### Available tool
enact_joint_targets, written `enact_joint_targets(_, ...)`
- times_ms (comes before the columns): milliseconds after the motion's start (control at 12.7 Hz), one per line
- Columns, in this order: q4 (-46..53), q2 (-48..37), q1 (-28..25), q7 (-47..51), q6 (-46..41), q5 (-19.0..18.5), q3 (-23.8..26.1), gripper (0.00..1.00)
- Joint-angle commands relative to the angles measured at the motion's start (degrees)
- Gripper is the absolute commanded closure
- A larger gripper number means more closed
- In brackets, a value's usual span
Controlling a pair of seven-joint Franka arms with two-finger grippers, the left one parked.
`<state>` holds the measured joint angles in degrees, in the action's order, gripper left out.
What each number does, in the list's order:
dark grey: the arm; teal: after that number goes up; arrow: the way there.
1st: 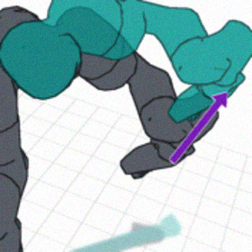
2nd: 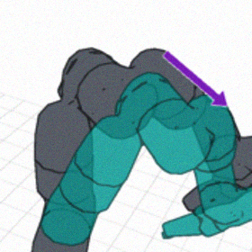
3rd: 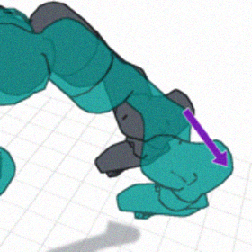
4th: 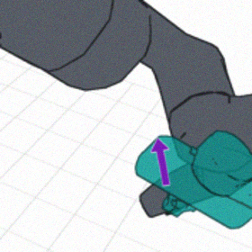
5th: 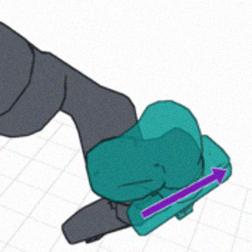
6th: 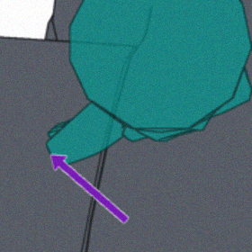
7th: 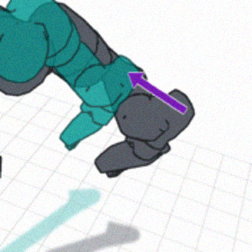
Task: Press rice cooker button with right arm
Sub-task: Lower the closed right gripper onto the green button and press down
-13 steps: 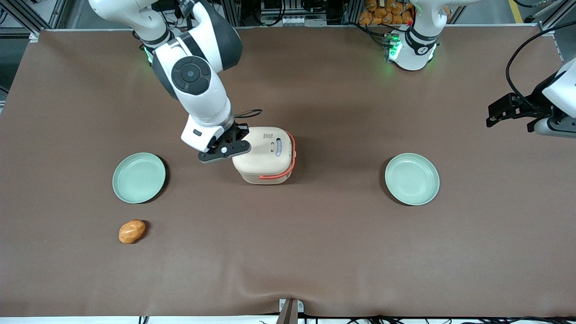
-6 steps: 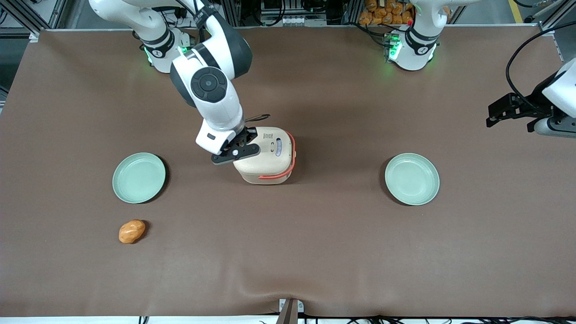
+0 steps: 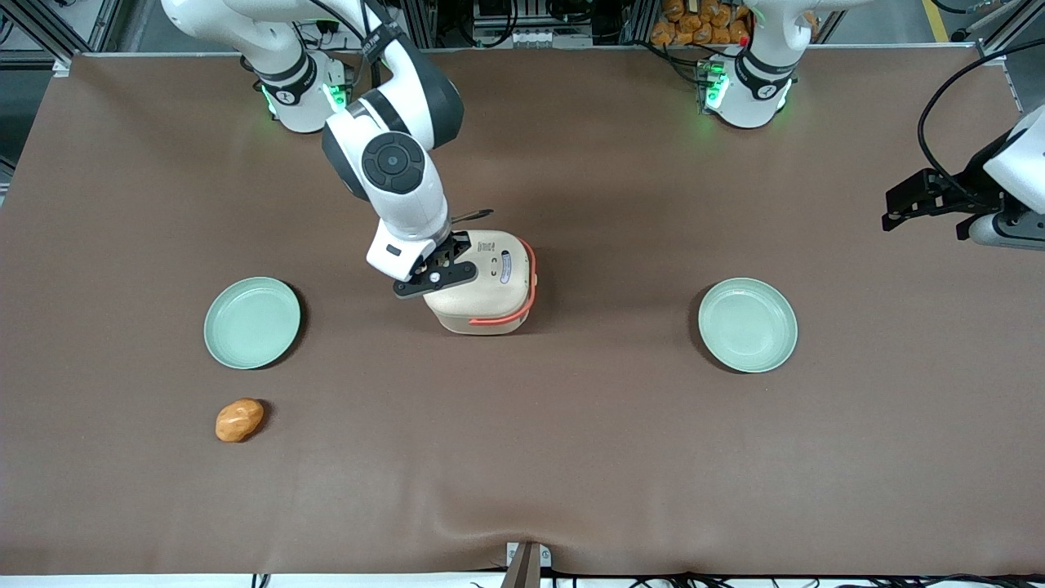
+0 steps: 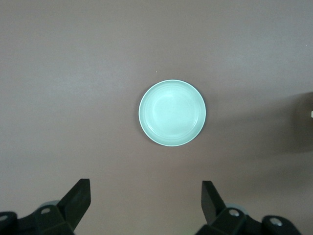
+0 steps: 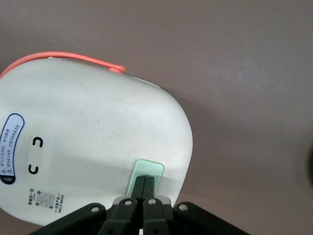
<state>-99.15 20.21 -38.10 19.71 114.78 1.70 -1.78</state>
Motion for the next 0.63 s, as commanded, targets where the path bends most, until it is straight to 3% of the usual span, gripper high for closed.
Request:
enact_joint_targets(0, -1.1, -0.7, -0.8, 1.0, 0.9, -0.8, -0.7, 1.0)
enact_joint_targets(551, -3.2, -0.2, -0.9, 1.8, 3.8, -0.8, -0.7, 1.0)
